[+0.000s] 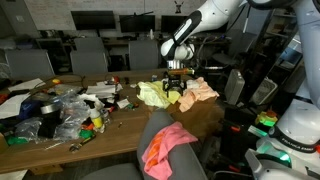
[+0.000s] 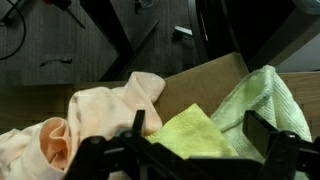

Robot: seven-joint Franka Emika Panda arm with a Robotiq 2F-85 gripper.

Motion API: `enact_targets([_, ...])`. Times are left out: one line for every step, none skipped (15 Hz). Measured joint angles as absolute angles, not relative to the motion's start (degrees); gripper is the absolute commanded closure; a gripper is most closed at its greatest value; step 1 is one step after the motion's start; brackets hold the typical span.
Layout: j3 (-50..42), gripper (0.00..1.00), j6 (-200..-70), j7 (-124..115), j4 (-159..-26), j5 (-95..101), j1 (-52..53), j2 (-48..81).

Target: Pick up all the clothes from the table and put them on the chair.

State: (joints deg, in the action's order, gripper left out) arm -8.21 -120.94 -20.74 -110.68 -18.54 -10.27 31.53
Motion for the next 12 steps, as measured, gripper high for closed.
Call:
enact_targets([-8.3,0.00,-121.0,-20.7,-110.4,-18.5,-10.3,32.1])
enact_targets([-8.5,0.00,-121.0,-20.7,-110.1,-18.5,-10.3,32.6])
enact_targets([-8.6,0.00,-121.0,-20.7,-109.7,-18.5,-10.3,33.0])
enact_targets([-8.8,0.00,-121.1,-20.7,-109.4,-18.5,-10.3,33.4])
enact_targets([-8.9,0.00,-121.1,-20.8,-109.0,-18.5,-10.3,33.7])
enact_targets([-9.0,0.00,-121.2,-20.8,-108.6,-18.5,-10.3,33.9])
enact_targets([-9.1,0.00,-121.2,-20.8,-108.3,-18.5,-10.3,34.0])
enact_targets([-9.2,0.00,-121.2,-20.8,-108.0,-18.5,-10.3,34.1])
enact_targets([-9.3,0.00,-121.3,-20.8,-107.8,-18.5,-10.3,34.1])
enact_targets([-9.4,0.00,-121.4,-20.8,-107.5,-18.4,-10.3,34.1])
enact_targets([-9.5,0.00,-121.5,-20.8,-107.3,-18.4,-10.4,34.2])
enact_targets([-9.6,0.00,-121.6,-20.8,-107.0,-18.3,-10.4,34.3])
